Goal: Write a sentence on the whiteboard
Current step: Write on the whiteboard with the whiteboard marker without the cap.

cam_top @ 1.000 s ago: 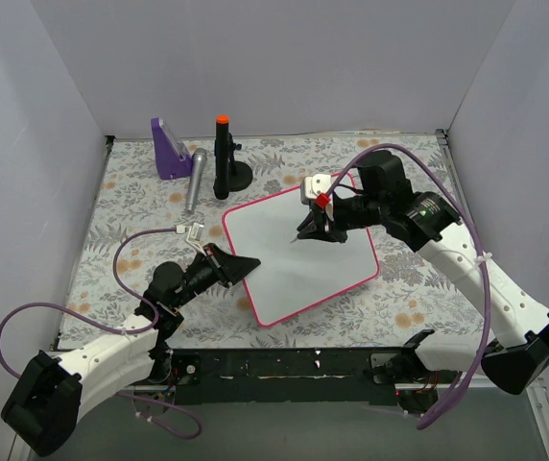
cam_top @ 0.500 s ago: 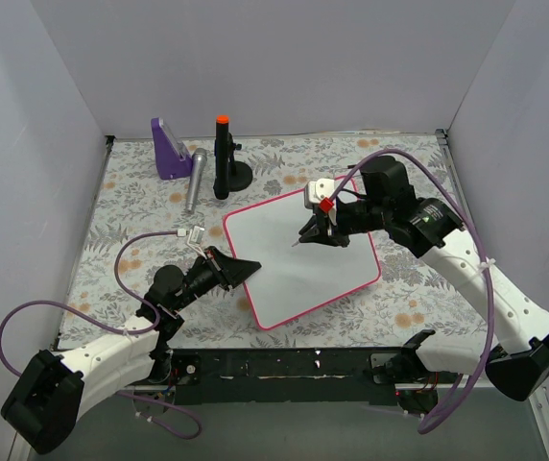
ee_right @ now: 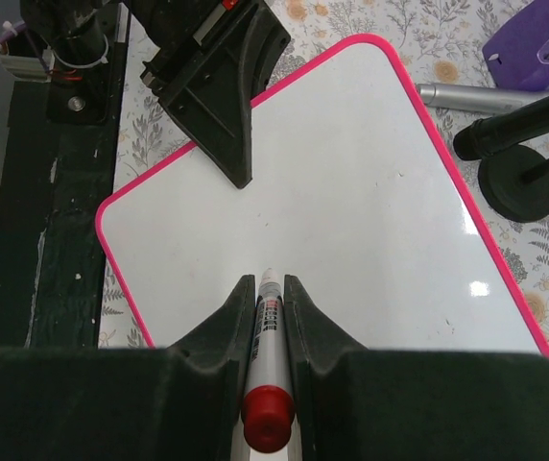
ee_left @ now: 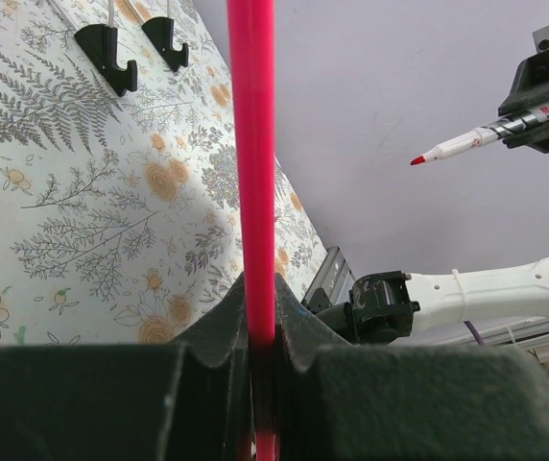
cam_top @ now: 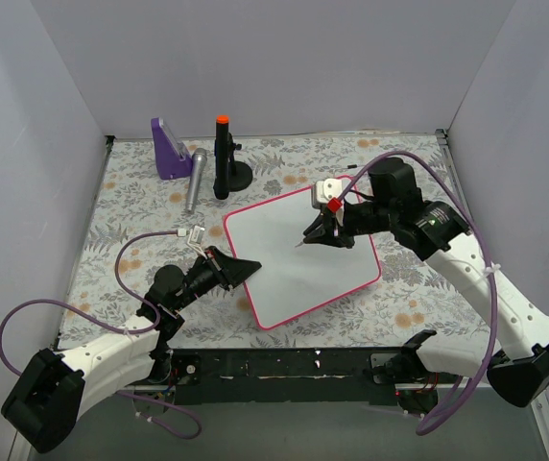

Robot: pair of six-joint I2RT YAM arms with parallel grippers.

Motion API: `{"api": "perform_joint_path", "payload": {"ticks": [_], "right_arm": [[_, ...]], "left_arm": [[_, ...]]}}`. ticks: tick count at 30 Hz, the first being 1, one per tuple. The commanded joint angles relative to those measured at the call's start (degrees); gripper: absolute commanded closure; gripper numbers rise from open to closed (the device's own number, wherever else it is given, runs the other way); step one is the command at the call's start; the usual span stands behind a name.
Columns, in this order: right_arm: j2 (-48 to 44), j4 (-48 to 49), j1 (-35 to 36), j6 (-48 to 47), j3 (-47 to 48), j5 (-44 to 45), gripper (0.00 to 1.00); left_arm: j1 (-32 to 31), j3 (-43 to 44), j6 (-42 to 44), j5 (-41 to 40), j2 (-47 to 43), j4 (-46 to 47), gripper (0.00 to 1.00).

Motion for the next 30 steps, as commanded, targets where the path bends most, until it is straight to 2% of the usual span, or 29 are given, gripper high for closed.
{"api": "perform_joint_path", "payload": {"ticks": [1,30], "right_arm": [[-1.88,2.26,-1.24,1.1,-0.8,-1.99,0.99],[-3.9,5.15,-5.02,3.92,-4.67,-6.82,0.99]], "left_arm": [[-0.31,0.85,-1.66,-0.07,-1.25,11.42,1.0],[-0.39,0.14,-2.54,0.63,-0.11,13.53,1.0]]}}
